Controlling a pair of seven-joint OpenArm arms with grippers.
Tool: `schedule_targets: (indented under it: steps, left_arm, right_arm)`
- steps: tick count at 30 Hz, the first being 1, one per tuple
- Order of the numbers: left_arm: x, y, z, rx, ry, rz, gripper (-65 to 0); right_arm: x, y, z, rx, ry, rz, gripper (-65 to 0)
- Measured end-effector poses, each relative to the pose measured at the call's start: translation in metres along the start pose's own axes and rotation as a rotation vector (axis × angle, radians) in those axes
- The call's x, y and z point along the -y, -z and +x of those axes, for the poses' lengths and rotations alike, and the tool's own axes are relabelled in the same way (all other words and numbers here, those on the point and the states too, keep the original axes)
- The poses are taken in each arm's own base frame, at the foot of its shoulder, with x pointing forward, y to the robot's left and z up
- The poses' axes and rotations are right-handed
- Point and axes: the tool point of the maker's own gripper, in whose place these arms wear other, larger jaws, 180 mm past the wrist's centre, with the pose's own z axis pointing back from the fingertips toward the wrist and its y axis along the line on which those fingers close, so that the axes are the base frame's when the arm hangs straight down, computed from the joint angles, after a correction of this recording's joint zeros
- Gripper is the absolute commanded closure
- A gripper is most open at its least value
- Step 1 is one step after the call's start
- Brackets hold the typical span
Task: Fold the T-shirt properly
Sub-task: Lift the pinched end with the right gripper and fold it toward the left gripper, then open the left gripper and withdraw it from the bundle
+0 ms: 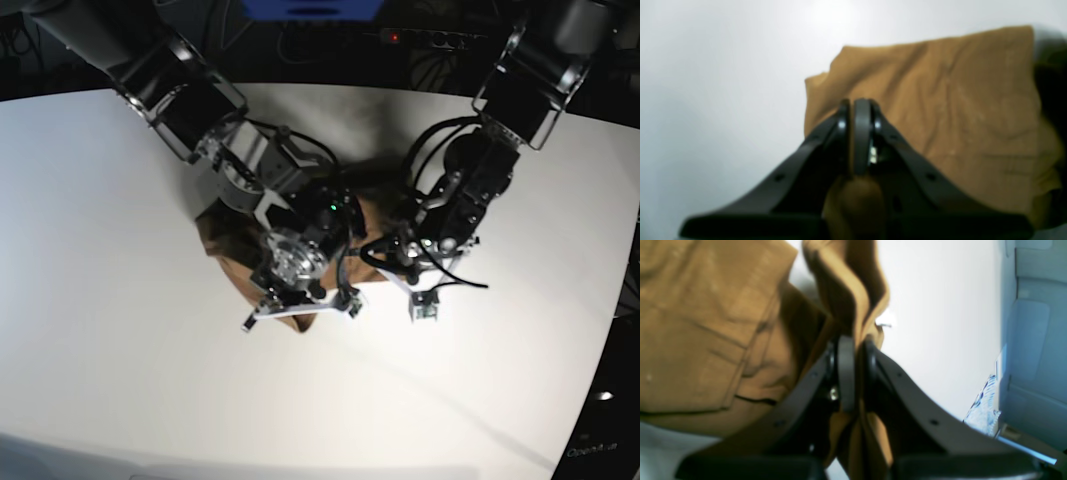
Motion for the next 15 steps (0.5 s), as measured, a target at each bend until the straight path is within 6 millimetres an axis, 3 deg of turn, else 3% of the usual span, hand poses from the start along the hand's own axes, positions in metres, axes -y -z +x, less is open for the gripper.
schedule_targets:
  steps: [3, 8, 13, 15]
  left_arm:
    - [-0.001, 0.000, 0.012, 0.037, 0.000, 0.006, -2.3]
    - [-0.001, 0.001, 0.012, 0.026, -0.005, 0.003, -2.3]
    - [0.017, -0.023, 0.027, 0.057, -0.015, -0.068, -2.3]
    - [0.016, -0.034, 0.034, 0.059, -0.052, -0.085, -2.3]
  right_arm:
    - [-0.005, 0.000, -0.001, -0.003, -0.002, 0.012, -1.9]
    - [-0.010, -0.005, 0.008, 0.015, 0.008, 0.026, -1.9]
    - [-0.010, -0.005, 0.008, 0.016, 0.007, 0.026, -1.9]
    - [-0.009, -0.006, 0.010, 0.027, 0.015, 0.025, -1.9]
